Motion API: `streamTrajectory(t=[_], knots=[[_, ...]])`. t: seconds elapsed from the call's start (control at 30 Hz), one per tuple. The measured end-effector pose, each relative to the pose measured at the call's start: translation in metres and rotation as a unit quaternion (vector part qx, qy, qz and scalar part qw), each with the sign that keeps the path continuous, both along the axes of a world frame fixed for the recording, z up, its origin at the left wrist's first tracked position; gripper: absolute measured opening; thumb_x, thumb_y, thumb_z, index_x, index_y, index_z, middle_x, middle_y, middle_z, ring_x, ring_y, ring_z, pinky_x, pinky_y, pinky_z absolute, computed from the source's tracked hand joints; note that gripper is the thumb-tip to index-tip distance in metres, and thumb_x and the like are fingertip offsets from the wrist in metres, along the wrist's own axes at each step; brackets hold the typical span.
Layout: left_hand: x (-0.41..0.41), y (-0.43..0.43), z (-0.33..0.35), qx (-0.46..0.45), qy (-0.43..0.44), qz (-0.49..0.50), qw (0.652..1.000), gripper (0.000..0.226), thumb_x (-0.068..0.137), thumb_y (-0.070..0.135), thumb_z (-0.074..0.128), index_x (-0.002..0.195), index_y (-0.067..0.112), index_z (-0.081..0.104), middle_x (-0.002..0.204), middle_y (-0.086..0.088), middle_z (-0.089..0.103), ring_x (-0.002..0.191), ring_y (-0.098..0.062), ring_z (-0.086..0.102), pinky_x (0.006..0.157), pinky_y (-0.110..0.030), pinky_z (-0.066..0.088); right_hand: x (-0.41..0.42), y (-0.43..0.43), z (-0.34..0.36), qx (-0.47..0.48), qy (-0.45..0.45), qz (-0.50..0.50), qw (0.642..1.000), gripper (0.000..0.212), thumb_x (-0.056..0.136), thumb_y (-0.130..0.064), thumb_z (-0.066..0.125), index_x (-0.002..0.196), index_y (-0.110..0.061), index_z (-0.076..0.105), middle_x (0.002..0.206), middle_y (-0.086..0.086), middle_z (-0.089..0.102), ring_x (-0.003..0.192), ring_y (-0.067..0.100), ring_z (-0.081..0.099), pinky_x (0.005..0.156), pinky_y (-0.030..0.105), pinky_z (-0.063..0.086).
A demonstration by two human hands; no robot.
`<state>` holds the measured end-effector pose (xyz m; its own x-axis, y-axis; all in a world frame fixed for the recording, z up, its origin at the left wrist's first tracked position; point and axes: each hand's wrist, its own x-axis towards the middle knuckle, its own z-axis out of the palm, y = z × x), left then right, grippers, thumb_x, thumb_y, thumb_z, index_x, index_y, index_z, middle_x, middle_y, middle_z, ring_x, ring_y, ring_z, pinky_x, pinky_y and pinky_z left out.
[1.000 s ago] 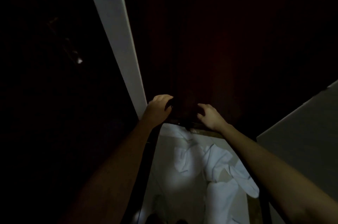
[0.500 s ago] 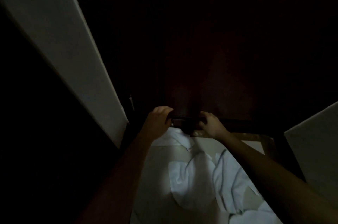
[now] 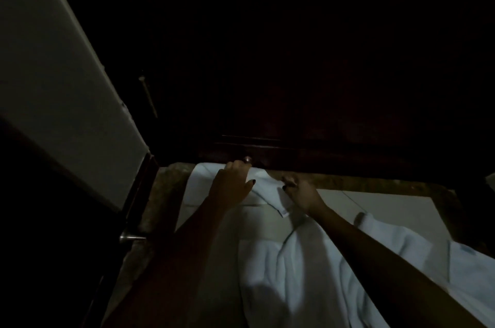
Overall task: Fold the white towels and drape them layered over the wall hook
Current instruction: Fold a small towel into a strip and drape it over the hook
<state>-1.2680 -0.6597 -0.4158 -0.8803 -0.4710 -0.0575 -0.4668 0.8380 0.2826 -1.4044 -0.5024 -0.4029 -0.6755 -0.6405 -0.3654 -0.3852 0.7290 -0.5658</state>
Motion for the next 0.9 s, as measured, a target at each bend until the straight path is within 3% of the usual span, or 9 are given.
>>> streamTrajectory(t=[0.13,0.27,0.4,0.47,0.53,0.6,0.7,0.8,0.9], knots=[[-0.003,-0.012,-0.046,0.037,-0.048,0.035,0.998,0.062,0.096,0.048,0.049,0.146,0.013,0.036,0.147,-0.011,0.039,0.131,-0.028,0.041,0.103,-0.039,0.037,0.002,-0.004,-0.034,0.003,-0.009,-0.032,0.999,0.042,0.097,-0.017,0.058,0.134,0.002,0.053,0.131,0.022,0.059,0.121,0.035,0.055,0.092,0.029,0.038],[-0.01,-0.023,-0.071,0.111,-0.036,0.082,0.99,0.055,0.093,0.044,0.058,0.136,0.01,0.047,0.139,-0.011,0.044,0.123,-0.031,0.045,0.099,-0.04,0.039,0.006,-0.008,-0.057,-0.002,-0.029,-0.101,0.994,0.04,0.096,-0.018,0.059,0.131,-0.001,0.056,0.125,0.02,0.063,0.114,0.034,0.058,0.084,0.029,0.041],[-0.019,-0.029,-0.072,0.183,0.03,0.114,0.976,0.033,0.09,0.025,0.066,0.113,0.002,0.061,0.124,-0.015,0.057,0.116,-0.03,0.052,0.096,-0.031,0.033,-0.001,0.0,-0.06,-0.022,-0.032,-0.131,0.991,0.01,0.094,-0.014,0.059,0.099,-0.007,0.065,0.088,0.008,0.059,0.085,0.021,0.055,0.065,0.022,0.031],[-0.021,-0.024,-0.066,0.198,0.018,0.109,0.974,0.029,0.09,0.024,0.066,0.109,0.001,0.064,0.119,-0.016,0.062,0.114,-0.03,0.055,0.092,-0.029,0.034,-0.005,0.009,-0.054,-0.033,-0.034,-0.165,0.985,0.018,0.095,-0.014,0.057,0.077,-0.014,0.059,0.074,0.002,0.056,0.077,0.019,0.053,0.06,0.02,0.032],[-0.019,-0.012,-0.062,0.209,-0.01,0.082,0.974,0.037,0.087,0.029,0.071,0.109,0.002,0.062,0.116,-0.014,0.063,0.112,-0.028,0.055,0.09,-0.03,0.034,-0.007,0.019,-0.044,-0.036,-0.038,-0.179,0.982,0.03,0.095,-0.015,0.058,0.067,-0.02,0.05,0.065,0.0,0.052,0.074,0.021,0.054,0.065,0.021,0.037],[-0.018,0.002,-0.058,0.219,-0.038,0.075,0.972,0.038,0.086,0.032,0.072,0.106,0.002,0.061,0.111,-0.014,0.063,0.108,-0.028,0.055,0.089,-0.033,0.034,-0.006,0.027,-0.031,-0.034,-0.047,-0.169,0.984,0.02,0.096,-0.014,0.058,0.076,-0.014,0.055,0.073,0.005,0.057,0.067,0.021,0.054,0.067,0.024,0.041],[-0.018,0.017,-0.046,0.235,-0.043,0.092,0.967,0.028,0.089,0.023,0.068,0.105,0.0,0.066,0.111,-0.017,0.066,0.111,-0.03,0.057,0.091,-0.034,0.039,-0.003,0.035,-0.012,-0.043,-0.054,-0.156,0.985,0.012,0.097,-0.011,0.057,0.085,-0.006,0.058,0.078,0.012,0.06,0.056,0.02,0.053,0.055,0.028,0.044],[-0.018,0.024,-0.013,0.285,0.011,0.125,0.95,0.021,0.089,0.017,0.067,0.099,-0.001,0.068,0.108,-0.02,0.067,0.106,-0.033,0.06,0.086,-0.038,0.044,-0.001,0.043,0.018,-0.053,-0.048,-0.157,0.985,0.011,0.096,-0.012,0.059,0.094,-0.002,0.062,0.08,0.01,0.059,0.074,0.024,0.055,0.064,0.028,0.038],[-0.012,0.026,0.045,0.362,0.095,0.173,0.911,0.013,0.09,0.01,0.066,0.082,0.002,0.06,0.087,-0.029,0.062,0.082,-0.033,0.061,0.073,-0.038,0.045,0.0,0.051,0.07,-0.066,-0.049,-0.159,0.984,0.011,0.097,-0.01,0.058,0.09,-0.003,0.062,0.08,0.013,0.061,0.07,0.025,0.054,0.06,0.03,0.037]])
